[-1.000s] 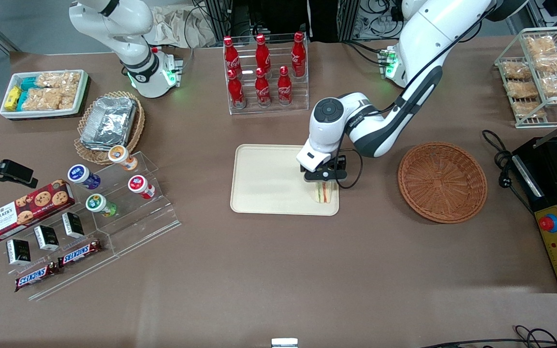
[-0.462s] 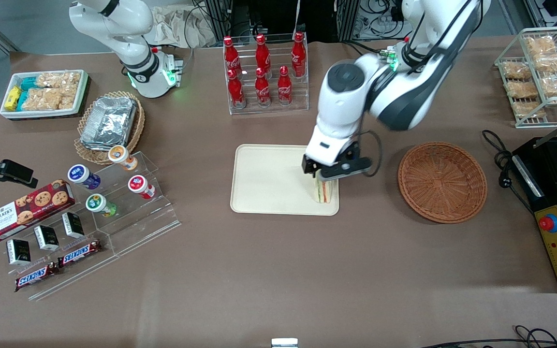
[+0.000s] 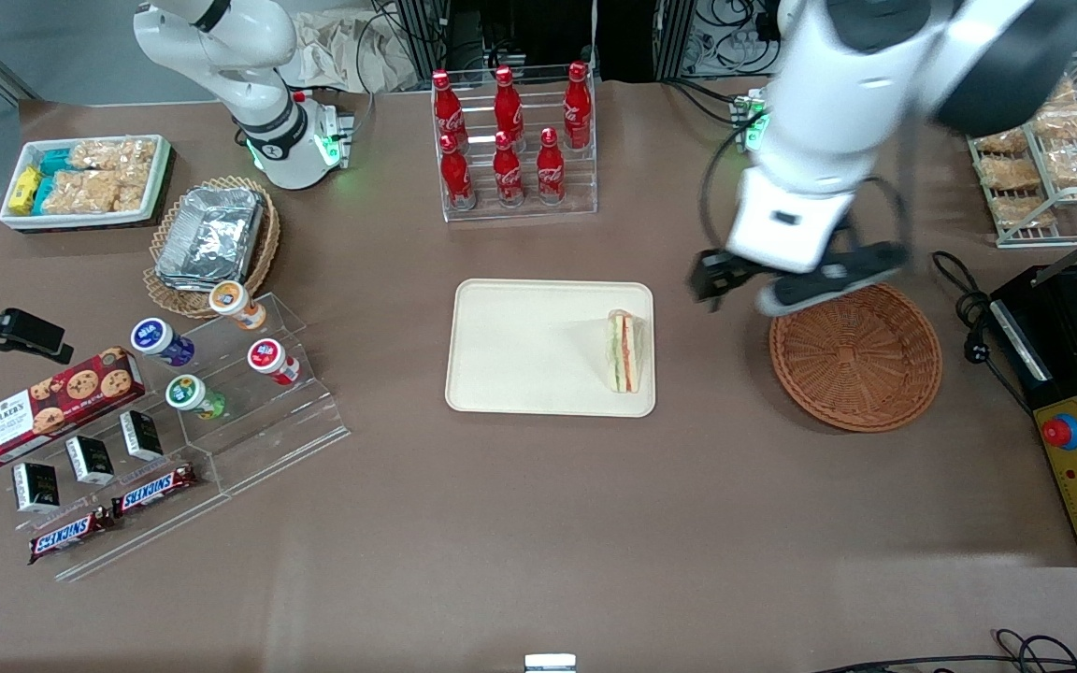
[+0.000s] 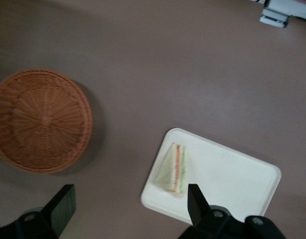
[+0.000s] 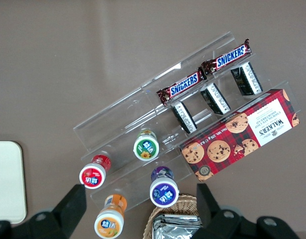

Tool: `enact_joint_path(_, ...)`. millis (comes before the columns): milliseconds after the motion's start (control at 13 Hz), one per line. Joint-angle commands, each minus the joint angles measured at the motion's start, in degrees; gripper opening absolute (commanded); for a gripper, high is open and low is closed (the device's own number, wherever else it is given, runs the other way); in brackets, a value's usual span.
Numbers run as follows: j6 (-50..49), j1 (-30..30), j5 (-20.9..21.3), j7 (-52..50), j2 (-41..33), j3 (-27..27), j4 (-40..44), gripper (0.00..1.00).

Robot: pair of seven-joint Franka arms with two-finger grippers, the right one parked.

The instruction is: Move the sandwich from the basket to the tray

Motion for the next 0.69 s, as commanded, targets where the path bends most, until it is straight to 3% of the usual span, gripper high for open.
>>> enact_joint_path(0,-5.4,-1.1,-7.1,17.3,-7.2,11.9,-1.3,1.00)
enact_joint_path(231,-9.4,-2.7,-7.4,34.6,-9.6,23.0,-1.8,1.00)
enact_joint_path(615,-9.7,-2.3,-7.3,40.6,-9.9,29.1,-3.4,1.00)
